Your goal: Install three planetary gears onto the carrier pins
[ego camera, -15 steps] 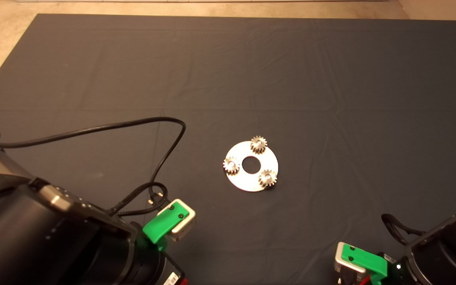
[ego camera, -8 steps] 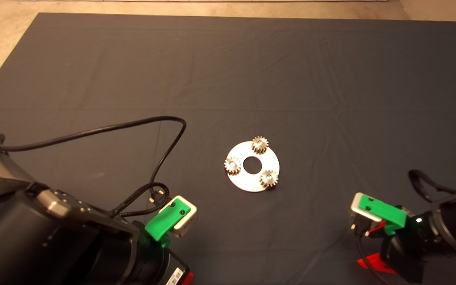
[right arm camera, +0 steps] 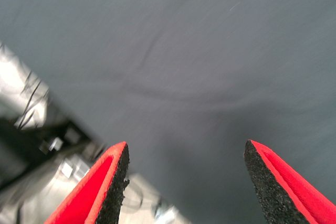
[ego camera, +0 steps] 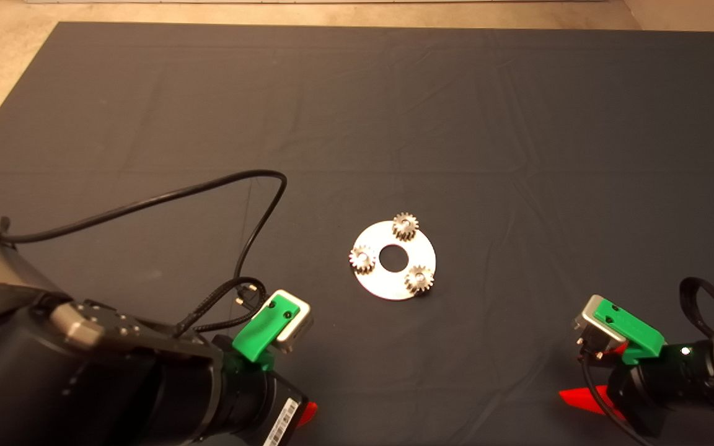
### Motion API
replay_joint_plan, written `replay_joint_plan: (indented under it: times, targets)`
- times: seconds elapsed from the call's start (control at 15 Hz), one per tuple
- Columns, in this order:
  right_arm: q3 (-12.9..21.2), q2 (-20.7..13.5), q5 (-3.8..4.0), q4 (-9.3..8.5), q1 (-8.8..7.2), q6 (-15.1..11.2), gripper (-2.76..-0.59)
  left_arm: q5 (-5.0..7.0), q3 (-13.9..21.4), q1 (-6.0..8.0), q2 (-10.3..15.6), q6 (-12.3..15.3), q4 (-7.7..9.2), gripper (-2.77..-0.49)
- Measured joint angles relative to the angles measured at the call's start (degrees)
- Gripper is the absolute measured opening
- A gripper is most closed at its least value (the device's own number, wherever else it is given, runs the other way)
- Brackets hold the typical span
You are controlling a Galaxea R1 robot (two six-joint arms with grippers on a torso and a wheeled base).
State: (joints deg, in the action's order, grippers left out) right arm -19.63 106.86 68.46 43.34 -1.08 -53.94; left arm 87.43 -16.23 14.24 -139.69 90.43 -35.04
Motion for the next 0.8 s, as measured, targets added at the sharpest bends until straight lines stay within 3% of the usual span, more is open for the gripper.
replay_joint_plan:
  times: [0.13, 0.27, 0.33, 0.8]
  targets:
    - [0.0, 1.4, 0.15, 2.25, 3.20, -0.6, -1.73, 0.07, 0.0, -1.31, 0.1, 0.2, -0.85, -1.64]
    - [0.0, 2.9, 0.78, 3.49, 4.63, -1.0, -1.73, 0.02, 0.0, -1.70, 0.2, 0.3, -1.64, -1.64]
    - [0.0, 2.8, 1.29, 3.66, 4.63, -1.0, -1.73, 0.05, 0.0, -1.73, 0.2, 0.3, -2.02, -1.64]
    - [0.0, 2.8, 1.71, 4.81, 4.61, -1.0, -1.73, 0.02, 0.0, -3.47, 0.5, 0.4, -5.33, -1.64]
